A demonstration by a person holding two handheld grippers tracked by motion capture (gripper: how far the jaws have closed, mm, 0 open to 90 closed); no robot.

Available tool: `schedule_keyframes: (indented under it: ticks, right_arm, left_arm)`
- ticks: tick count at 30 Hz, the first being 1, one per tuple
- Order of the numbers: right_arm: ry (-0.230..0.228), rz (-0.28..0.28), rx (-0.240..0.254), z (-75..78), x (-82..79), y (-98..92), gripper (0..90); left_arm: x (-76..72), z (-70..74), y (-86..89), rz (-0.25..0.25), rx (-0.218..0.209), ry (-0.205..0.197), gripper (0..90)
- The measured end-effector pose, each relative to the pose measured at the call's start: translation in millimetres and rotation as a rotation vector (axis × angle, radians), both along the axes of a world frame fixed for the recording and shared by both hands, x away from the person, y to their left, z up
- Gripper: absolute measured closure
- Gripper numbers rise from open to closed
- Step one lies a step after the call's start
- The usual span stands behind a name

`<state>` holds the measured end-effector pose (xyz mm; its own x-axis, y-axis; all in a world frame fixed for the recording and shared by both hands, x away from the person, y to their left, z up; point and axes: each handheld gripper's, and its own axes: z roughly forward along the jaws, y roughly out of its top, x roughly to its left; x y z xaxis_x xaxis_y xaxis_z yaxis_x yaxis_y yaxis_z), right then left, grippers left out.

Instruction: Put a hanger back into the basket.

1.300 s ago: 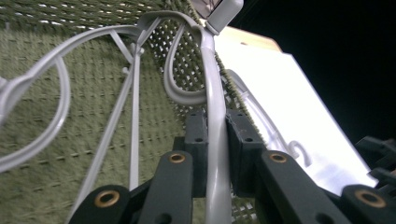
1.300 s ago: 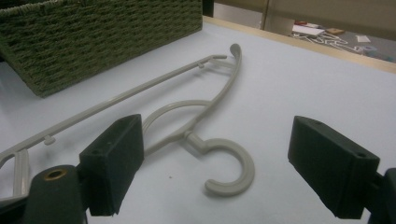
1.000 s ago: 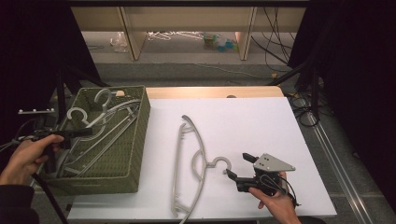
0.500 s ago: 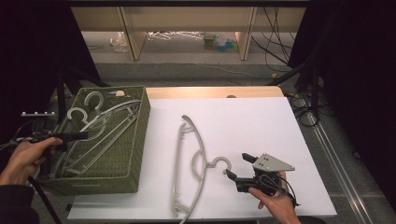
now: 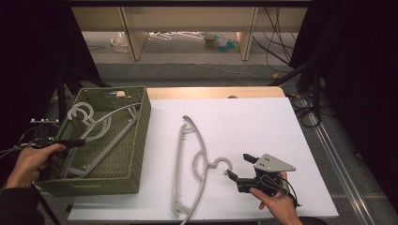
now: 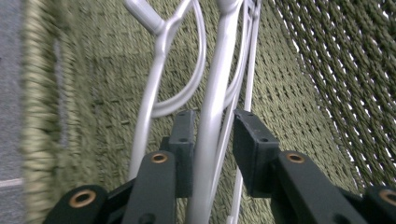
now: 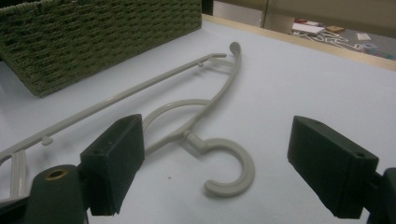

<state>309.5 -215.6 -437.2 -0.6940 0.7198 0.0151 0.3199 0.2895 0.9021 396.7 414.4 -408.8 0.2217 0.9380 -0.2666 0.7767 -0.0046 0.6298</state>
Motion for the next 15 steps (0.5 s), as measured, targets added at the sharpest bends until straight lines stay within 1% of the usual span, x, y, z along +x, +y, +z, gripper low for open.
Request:
schedule_keyframes:
  ticks: [1, 2, 3, 4, 5, 6, 7, 8, 9, 10, 11, 12, 13, 14, 15]
  right_arm:
    - [-0.008, 0.003, 0.016, -1.4, 0.7, 0.9, 19.8]
    - [-0.005, 0.002, 0.014, -1.5, 0.4, 0.9, 19.8]
    - [-0.004, 0.004, 0.015, -1.4, 0.3, 0.9, 19.8]
    - [0.003, 0.002, -0.001, -0.2, -0.3, 0.0, 19.8]
    - [-0.002, -0.001, -0.003, 0.1, -0.1, -0.1, 19.8]
    - [-0.001, -0.001, -0.001, 0.0, -0.1, 0.0, 19.8]
    - [-0.006, 0.002, 0.012, -1.2, 0.4, 0.9, 19.7]
    - [-0.004, 0.003, 0.014, -1.6, 0.4, 1.1, 19.8]
    - [-0.004, 0.003, 0.014, -1.6, 0.4, 1.1, 19.8]
    - [-0.003, 0.003, 0.008, -1.1, 0.2, 1.0, 19.8]
    - [-0.016, -0.001, 0.019, -1.4, 0.8, 2.2, 19.8]
    - [0.003, 0.003, 0.022, -1.3, 0.1, 2.6, 19.8]
    - [-0.015, 0.006, 0.028, -2.2, 1.5, 2.6, 19.7]
    - [-0.015, 0.006, 0.028, -2.2, 1.5, 2.6, 19.7]
    - [-0.001, 0.001, 0.006, -0.7, 0.2, 1.0, 19.8]
  left_arm:
    - [-1.3, 1.8, 2.2, -0.002, 0.016, -0.004, 67.4]
    - [-1.3, 1.8, 2.2, -0.002, 0.016, -0.004, 66.8]
    - [-4.8, 5.7, 3.1, 0.030, -0.005, -0.037, 64.2]
    - [-6.6, 6.8, 0.9, 0.058, -0.029, -0.066, 63.3]
    - [-6.6, 6.8, 0.9, 0.058, -0.029, -0.066, 61.9]
    - [-11.2, 9.9, -2.6, 0.053, 0.011, -0.098, 59.4]
    - [-12.9, 11.1, -4.3, 0.059, 0.016, -0.109, 58.8]
    - [-16.0, 13.8, -7.0, 0.056, 0.001, -0.122, 58.4]
    - [-16.0, 13.8, -7.0, 0.056, 0.001, -0.122, 56.9]
    - [-18.7, 16.1, -9.9, 0.046, -0.020, -0.135, 56.9]
    - [-24.1, 20.7, -18.4, 0.033, -0.052, -0.156, 53.7]
    - [-26.5, 22.5, -22.4, 0.033, -0.059, -0.163, 52.2]
    - [-26.5, 22.5, -22.4, 0.033, -0.059, -0.163, 50.2]
    - [-29.8, 25.4, -28.3, 0.018, -0.066, -0.176, 50.2]
    - [-34.8, 29.2, -37.7, 0.001, -0.099, -0.199, 46.9]
